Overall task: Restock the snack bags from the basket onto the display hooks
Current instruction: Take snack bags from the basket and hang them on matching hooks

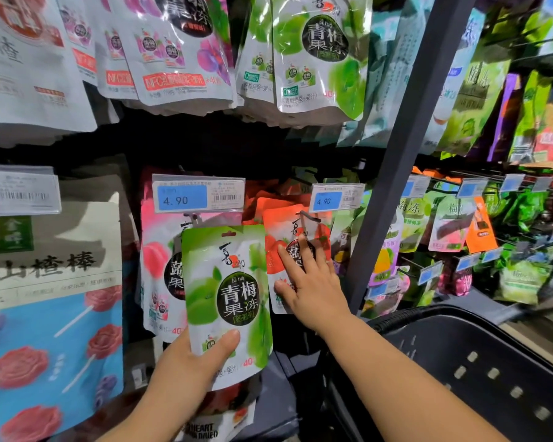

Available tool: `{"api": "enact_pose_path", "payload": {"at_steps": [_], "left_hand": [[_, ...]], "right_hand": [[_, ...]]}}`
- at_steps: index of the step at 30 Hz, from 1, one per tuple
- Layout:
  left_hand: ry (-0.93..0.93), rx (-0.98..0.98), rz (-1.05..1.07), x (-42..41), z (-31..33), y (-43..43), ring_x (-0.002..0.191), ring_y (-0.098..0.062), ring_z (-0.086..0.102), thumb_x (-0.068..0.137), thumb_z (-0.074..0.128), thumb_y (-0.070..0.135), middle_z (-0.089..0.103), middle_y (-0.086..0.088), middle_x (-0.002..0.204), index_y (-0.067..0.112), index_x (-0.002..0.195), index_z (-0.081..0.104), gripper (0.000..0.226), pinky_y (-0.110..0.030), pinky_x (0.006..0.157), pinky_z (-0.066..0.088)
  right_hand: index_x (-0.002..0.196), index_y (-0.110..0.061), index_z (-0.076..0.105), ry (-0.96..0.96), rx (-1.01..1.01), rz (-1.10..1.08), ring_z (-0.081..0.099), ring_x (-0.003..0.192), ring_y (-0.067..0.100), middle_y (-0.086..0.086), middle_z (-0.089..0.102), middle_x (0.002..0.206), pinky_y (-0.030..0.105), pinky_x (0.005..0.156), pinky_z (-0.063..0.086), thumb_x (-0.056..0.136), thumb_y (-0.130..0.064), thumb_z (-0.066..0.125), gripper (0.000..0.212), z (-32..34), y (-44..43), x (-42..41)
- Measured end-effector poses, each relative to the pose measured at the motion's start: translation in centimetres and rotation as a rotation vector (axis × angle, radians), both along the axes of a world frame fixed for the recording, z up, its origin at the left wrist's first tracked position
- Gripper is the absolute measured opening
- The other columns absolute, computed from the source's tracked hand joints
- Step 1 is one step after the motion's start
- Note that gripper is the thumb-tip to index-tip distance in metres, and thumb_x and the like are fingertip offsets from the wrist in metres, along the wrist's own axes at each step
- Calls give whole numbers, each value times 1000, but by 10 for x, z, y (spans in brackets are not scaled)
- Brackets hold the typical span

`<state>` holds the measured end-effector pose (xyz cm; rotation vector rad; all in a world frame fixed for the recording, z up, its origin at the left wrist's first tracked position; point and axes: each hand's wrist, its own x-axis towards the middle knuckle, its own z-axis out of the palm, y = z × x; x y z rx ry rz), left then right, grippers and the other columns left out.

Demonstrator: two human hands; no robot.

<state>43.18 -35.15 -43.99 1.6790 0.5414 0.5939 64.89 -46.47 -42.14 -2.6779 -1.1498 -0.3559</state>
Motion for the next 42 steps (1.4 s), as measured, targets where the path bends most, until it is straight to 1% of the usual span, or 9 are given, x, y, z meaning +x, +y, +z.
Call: {"api": "enact_pose_path", "payload": {"at_steps": [6, 12, 16, 22, 25, 29, 32, 36, 42], "left_hand": [[-10, 19, -56, 0, 5, -6, 89, 5, 64, 86, 68, 38, 66, 41, 87, 47, 97, 61, 16, -14, 74, 42], [-27, 5, -109, 3, 17, -17, 80, 15, 63, 89, 69, 32, 66, 39, 86, 40, 97, 64, 13, -4, 66, 42], [-53, -9, -130, 2, 28, -27, 86, 5, 68, 74, 67, 53, 73, 26, 95, 42, 100, 66, 29, -29, 87, 51], [-110, -61, -170, -3, 44, -37, 73, 9, 66, 74, 72, 53, 73, 24, 82, 37, 101, 67, 31, -29, 80, 49], [-174, -122, -219, -4, 57, -42, 99, -6, 70, 61, 72, 61, 75, 15, 105, 38, 107, 70, 51, -41, 98, 50], [-230, -139, -281, -1, 78, -48, 106, -20, 70, 68, 74, 50, 74, 6, 111, 38, 107, 71, 41, -48, 98, 51], [-261, -120, -299, 5, 93, -49, 103, -17, 71, 71, 78, 43, 75, 6, 107, 27, 111, 69, 44, -41, 94, 53], [-258, -83, -314, 17, 122, -51, 89, -5, 72, 89, 70, 22, 77, 11, 96, 23, 105, 69, 16, -19, 78, 54], [-312, -38, -366, 51, 180, -52, 99, -18, 72, 75, 79, 37, 76, 2, 103, 21, 109, 70, 39, -39, 93, 54]], "right_hand": [[153, -46, -5, 40, 63, 63, -24, 149, 13, -8, -16, 164, 41, 122, -6, 87, -66, 2, 69, 5, -24, -13], [152, -41, 21, 285, 333, 141, -16, 145, -5, -24, -6, 156, 18, 118, -3, 104, -44, 30, 49, 21, -52, -42], [150, -43, 26, 386, 358, 171, -10, 147, -5, -23, 2, 159, 21, 119, -1, 94, -56, 24, 58, 28, -60, -56], [146, -49, 26, 648, 520, 278, 16, 137, -21, -31, 21, 154, 24, 123, 13, 93, -56, 33, 54, 49, -69, -82], [147, -59, 16, 713, 554, 339, 26, 135, -20, -39, 27, 149, 27, 118, 27, 90, -67, 50, 66, 57, -68, -92], [150, -58, 8, 701, 641, 367, 33, 127, -25, -59, 31, 130, 21, 111, 31, 82, -64, 65, 88, 70, -71, -99], [149, -55, 13, 679, 751, 382, 42, 124, -21, -58, 39, 124, 24, 111, 37, 79, -61, 70, 90, 83, -76, -101], [148, -50, 20, 606, 925, 412, 49, 119, -19, -54, 47, 121, 16, 101, 44, 76, -48, 74, 90, 107, -78, -98], [130, -69, 39, 490, 1104, 423, 53, 128, 1, -24, 53, 141, 38, 110, 44, 73, -54, 78, 71, 152, -73, -76]]}}
